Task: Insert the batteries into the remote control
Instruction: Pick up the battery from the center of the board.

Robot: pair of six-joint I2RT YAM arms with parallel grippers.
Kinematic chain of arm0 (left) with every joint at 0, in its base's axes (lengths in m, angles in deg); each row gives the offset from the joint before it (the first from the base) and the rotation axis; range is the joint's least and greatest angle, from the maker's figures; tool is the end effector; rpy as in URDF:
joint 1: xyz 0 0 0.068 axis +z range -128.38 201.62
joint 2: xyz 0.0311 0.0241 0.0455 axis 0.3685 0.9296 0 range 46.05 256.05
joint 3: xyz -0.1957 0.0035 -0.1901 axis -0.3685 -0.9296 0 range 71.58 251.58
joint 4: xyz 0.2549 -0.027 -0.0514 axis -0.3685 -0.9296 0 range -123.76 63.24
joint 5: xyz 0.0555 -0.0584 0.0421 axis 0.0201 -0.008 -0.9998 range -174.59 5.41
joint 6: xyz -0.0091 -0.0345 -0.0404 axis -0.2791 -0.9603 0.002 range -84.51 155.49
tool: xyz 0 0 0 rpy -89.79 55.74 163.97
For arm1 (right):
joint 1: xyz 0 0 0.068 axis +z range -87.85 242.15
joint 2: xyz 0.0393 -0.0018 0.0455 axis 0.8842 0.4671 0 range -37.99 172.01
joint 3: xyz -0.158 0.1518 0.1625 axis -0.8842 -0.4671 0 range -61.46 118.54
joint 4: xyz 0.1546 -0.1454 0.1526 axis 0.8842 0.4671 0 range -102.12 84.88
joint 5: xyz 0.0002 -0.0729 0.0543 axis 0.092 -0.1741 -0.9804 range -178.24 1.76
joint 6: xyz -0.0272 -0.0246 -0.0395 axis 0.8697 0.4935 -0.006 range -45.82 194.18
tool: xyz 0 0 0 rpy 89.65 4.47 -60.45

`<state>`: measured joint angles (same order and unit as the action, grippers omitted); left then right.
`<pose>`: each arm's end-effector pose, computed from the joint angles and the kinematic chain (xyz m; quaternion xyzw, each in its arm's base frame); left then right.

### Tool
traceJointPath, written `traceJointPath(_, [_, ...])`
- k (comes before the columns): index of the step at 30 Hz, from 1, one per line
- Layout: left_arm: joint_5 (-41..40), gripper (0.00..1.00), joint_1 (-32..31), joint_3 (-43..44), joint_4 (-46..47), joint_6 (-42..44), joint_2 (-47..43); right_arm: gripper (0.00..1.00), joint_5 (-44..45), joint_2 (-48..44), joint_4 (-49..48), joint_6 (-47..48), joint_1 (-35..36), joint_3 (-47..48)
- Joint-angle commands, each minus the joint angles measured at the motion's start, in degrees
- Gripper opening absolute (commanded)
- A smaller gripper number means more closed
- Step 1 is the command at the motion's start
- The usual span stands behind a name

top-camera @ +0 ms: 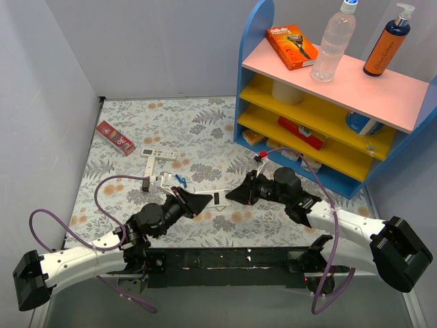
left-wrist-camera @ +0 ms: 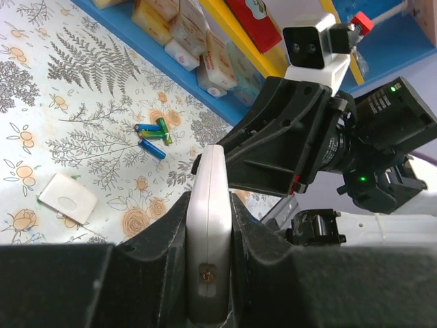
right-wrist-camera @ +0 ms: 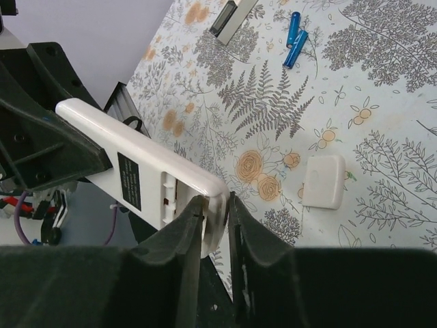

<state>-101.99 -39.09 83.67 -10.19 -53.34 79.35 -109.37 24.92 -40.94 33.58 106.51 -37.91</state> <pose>0.0861 -0.1317 0.2171 -0.2761 0.6799 -0.6174 0.2834 0.1573 0.1718 0.2200 -0.1420 0.7517 0.5284 0.3682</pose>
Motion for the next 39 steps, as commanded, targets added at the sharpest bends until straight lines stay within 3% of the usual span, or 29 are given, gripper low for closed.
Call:
traceJointPath(1, [-2.5,0.00,0.0,0.5,-2.2,-1.8,-0.3,0.37,2.0,-1.6,3.8,5.7,0.5,5.0])
traceJointPath(2, [-3.7,0.00,-0.1,-0.2,-2.9,-2.6,-0.9,0.49,2.5,-1.9,5.4,6.7,0.5,5.5])
traceJointPath(6, [-6.8,0.00,-0.1,-3.0,-4.0,-5.4,-3.4,0.67,5.8,-3.7,14.5,14.2,0.4,8.8])
traceJointPath(7, [-7.2,0.00,-0.1,-3.7,-4.0,-5.8,-4.1,0.82,6.5,-4.2,16.8,16.7,0.1,9.1])
traceJointPath(8, [-7.5,0.00,-0.1,-4.3,-4.0,-6.2,-4.7,0.90,7.1,-5.4,17.8,17.8,-0.1,9.5])
traceJointPath(10, [-8.3,0.00,-0.1,-6.1,-3.9,-7.0,-7.0,0.97,11.2,-6.8,21.4,20.8,-0.4,9.7])
traceJointPath(15, [-10.2,0.00,0.1,-9.4,-3.5,-7.9,-11.1,0.96,18.9,-7.9,33.1,26.4,-1.9,13.4])
traceJointPath(21, [-11.8,0.00,0.2,-11.9,-2.1,-8.8,-13.7,0.78,20.9,2.7,48.3,30.3,-4.0,21.9])
traceJointPath(25, [-11.2,0.00,0.2,-14.3,0.4,-8.5,-13.7,0.61,20.9,10.8,52.7,32.2,-4.0,26.0])
traceJointPath(39, [-8.9,0.00,0.9,-16.6,7.0,-5.7,-9.4,0.43,23.6,25.6,59.6,35.7,-4.0,34.5])
